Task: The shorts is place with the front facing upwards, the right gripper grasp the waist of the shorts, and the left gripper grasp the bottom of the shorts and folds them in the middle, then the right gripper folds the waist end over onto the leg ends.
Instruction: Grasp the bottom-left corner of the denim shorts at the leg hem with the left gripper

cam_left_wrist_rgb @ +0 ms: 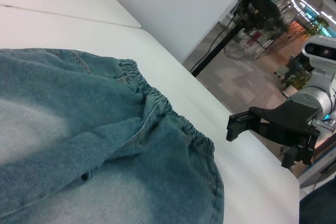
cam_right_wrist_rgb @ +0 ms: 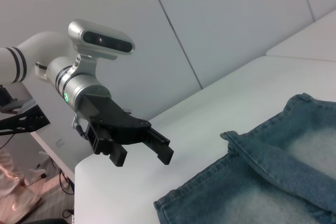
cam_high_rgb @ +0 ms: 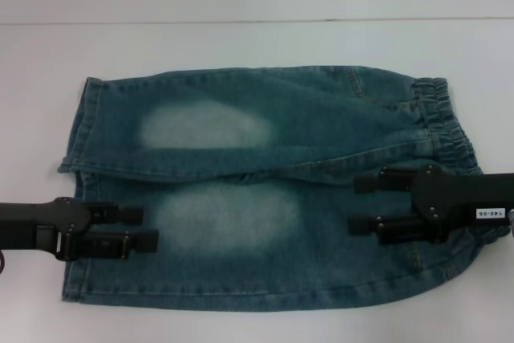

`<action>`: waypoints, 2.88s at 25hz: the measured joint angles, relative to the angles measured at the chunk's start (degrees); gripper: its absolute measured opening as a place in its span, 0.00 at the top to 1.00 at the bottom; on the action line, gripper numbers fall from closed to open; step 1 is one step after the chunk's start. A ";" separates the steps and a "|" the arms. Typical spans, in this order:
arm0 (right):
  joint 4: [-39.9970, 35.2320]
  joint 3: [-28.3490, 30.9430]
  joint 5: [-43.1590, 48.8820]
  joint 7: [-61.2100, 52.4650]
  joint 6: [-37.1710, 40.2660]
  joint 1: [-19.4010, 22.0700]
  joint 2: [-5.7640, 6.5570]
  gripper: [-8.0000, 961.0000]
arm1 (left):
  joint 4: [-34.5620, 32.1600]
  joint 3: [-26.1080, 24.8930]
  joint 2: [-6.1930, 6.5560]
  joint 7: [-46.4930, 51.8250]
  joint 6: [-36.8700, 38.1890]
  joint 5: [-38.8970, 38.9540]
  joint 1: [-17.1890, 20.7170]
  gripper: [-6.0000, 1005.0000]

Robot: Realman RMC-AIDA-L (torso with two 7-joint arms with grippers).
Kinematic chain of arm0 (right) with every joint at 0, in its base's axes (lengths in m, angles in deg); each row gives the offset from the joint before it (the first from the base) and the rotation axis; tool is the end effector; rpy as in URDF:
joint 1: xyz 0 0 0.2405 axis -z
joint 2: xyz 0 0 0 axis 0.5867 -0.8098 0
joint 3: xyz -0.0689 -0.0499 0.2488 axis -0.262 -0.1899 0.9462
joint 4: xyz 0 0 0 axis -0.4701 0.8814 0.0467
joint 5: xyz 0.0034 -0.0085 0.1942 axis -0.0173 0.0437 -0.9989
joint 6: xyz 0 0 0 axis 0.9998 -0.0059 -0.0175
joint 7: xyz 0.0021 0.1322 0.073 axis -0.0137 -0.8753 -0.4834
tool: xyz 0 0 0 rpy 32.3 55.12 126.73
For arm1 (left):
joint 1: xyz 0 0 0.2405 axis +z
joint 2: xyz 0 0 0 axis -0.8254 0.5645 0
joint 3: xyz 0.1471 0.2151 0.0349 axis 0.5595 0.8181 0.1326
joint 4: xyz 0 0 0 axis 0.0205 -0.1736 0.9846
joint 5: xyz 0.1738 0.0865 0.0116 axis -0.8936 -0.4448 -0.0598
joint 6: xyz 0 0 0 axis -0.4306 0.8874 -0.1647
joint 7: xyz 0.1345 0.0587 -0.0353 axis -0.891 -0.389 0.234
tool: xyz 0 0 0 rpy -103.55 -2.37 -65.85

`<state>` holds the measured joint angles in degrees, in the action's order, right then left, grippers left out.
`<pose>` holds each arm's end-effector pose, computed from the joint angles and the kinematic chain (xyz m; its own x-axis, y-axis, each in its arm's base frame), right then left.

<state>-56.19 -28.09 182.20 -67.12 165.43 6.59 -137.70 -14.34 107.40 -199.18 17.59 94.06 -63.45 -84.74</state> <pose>0.2548 0.2883 -0.0082 0.7313 -0.4881 -0.4764 -0.5058 -0.8567 0.1011 -0.2803 0.2728 0.0298 0.6091 0.7045 0.3642 0.7004 -0.6933 0.1699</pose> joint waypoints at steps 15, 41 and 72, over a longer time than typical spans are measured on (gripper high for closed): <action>0.01 0.00 0.05 -0.49 0.14 -0.02 0.00 0.09 | -0.03 0.00 0.00 0.62 0.00 -0.07 -0.07 0.16; -0.28 0.16 -0.09 -1.38 0.94 -0.26 0.50 0.10 | -9.19 -1.26 4.38 31.95 1.85 -7.24 -2.36 0.16; -0.02 0.18 0.03 -1.35 0.51 -1.08 0.23 0.11 | -1.72 5.45 4.25 35.05 -7.25 -21.78 -4.62 0.16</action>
<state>-56.20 -27.92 182.23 -68.47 165.94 5.51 -137.47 -16.06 112.85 -194.93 52.64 86.81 -85.23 -89.35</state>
